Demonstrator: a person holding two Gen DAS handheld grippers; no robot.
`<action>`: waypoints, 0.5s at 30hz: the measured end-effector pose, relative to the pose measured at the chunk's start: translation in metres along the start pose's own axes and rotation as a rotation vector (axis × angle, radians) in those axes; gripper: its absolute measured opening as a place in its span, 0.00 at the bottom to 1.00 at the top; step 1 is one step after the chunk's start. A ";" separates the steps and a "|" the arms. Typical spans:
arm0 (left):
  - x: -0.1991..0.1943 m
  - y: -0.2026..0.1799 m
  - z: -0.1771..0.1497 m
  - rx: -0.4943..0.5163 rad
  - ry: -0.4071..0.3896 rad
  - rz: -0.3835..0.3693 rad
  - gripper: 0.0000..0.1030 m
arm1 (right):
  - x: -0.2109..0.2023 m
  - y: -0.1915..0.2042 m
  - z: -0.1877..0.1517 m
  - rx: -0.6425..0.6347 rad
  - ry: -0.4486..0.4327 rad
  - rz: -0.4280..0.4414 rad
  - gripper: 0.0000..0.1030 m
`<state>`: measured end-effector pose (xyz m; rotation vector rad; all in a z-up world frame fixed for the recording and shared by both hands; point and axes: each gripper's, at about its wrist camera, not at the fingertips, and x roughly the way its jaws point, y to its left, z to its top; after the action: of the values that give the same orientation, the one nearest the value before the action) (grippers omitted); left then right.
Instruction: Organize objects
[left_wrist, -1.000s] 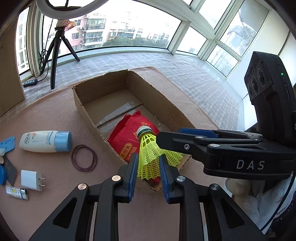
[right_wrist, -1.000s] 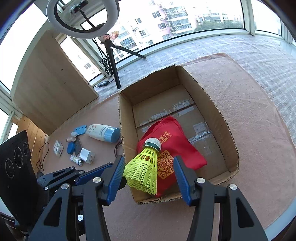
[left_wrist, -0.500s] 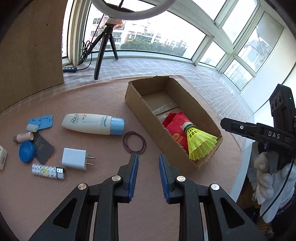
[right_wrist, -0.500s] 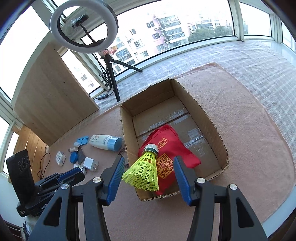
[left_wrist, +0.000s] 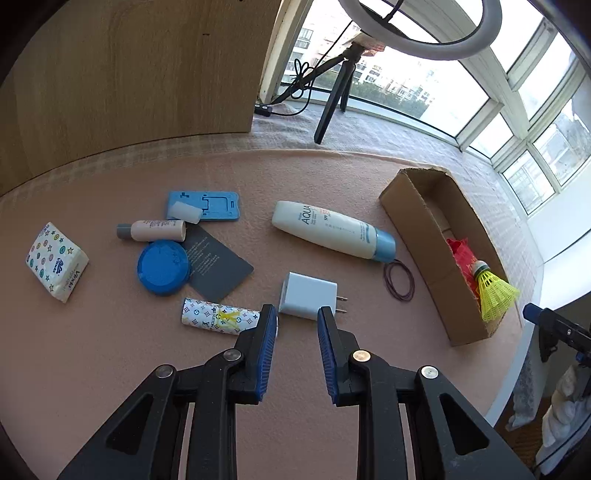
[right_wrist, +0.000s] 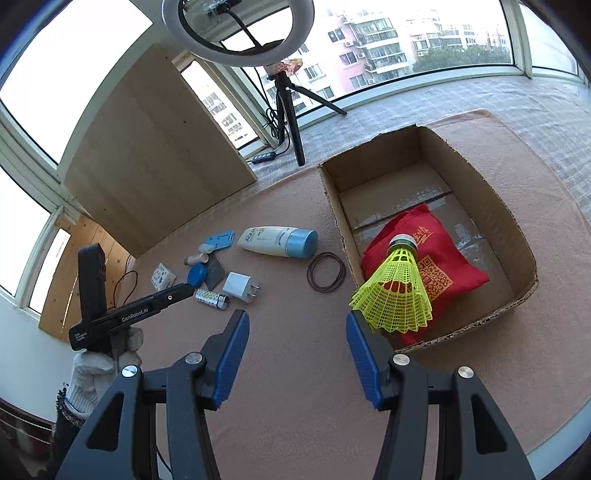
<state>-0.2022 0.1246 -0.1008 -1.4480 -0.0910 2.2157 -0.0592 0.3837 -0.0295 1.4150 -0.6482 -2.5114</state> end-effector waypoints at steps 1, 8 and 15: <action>0.003 0.004 0.003 -0.005 0.004 0.007 0.24 | 0.004 0.002 -0.003 0.001 0.011 0.002 0.49; 0.041 0.023 0.015 -0.011 0.087 0.018 0.24 | 0.024 0.008 -0.012 0.003 0.061 -0.003 0.49; 0.065 0.031 0.019 0.000 0.127 0.017 0.22 | 0.038 0.009 -0.012 0.026 0.093 -0.008 0.48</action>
<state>-0.2504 0.1288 -0.1570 -1.5909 -0.0360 2.1304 -0.0692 0.3583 -0.0596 1.5354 -0.6612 -2.4345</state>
